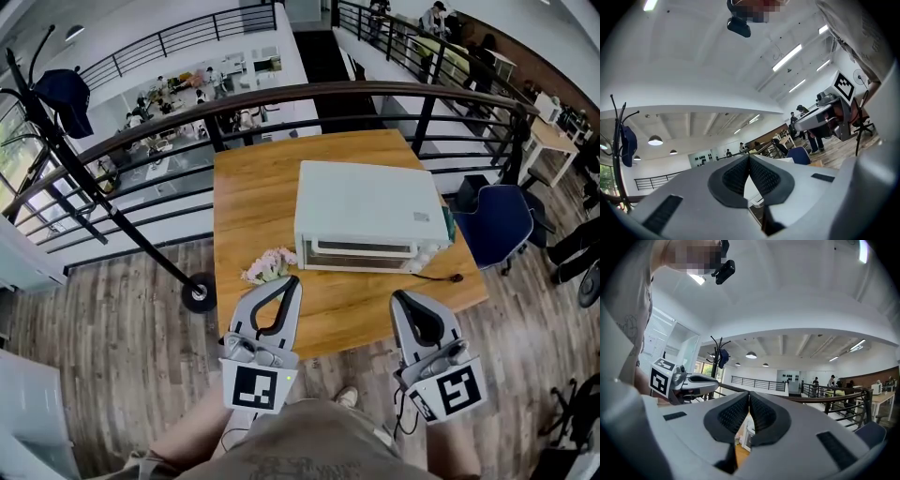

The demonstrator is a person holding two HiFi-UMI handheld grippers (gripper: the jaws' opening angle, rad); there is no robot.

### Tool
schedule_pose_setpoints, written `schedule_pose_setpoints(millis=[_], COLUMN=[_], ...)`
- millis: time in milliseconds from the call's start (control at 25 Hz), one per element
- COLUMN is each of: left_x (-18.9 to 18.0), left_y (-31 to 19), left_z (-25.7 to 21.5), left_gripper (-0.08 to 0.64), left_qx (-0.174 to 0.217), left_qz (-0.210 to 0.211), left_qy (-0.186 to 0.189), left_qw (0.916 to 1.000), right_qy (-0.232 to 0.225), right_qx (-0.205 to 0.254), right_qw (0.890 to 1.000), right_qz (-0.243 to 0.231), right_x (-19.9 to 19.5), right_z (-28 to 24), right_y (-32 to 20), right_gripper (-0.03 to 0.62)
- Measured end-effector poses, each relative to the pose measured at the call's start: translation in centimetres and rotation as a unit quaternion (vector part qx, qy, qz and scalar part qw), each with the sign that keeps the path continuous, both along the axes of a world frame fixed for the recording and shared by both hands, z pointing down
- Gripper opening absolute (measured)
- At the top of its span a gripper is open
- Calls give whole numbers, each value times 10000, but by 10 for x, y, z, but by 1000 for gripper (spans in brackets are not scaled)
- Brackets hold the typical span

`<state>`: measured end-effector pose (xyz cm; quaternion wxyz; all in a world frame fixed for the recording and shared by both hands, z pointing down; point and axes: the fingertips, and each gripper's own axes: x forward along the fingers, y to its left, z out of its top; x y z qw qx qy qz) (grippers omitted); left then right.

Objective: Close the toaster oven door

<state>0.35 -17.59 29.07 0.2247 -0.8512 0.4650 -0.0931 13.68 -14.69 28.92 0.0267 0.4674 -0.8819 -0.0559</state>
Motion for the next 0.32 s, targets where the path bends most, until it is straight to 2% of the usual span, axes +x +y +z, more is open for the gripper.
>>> schedule_pose_setpoints(millis=[320], left_x=[16], left_y=[10], left_z=[0], left_gripper=[17], left_qx=[-137], left_qz=[-12], left_qy=[156], left_qw=[9998], right_qy=[-49], right_qx=[-76], right_qw=[10000], right_qz=[-20], right_x=[17], right_z=[-1], right_y=[12], right_gripper=[34])
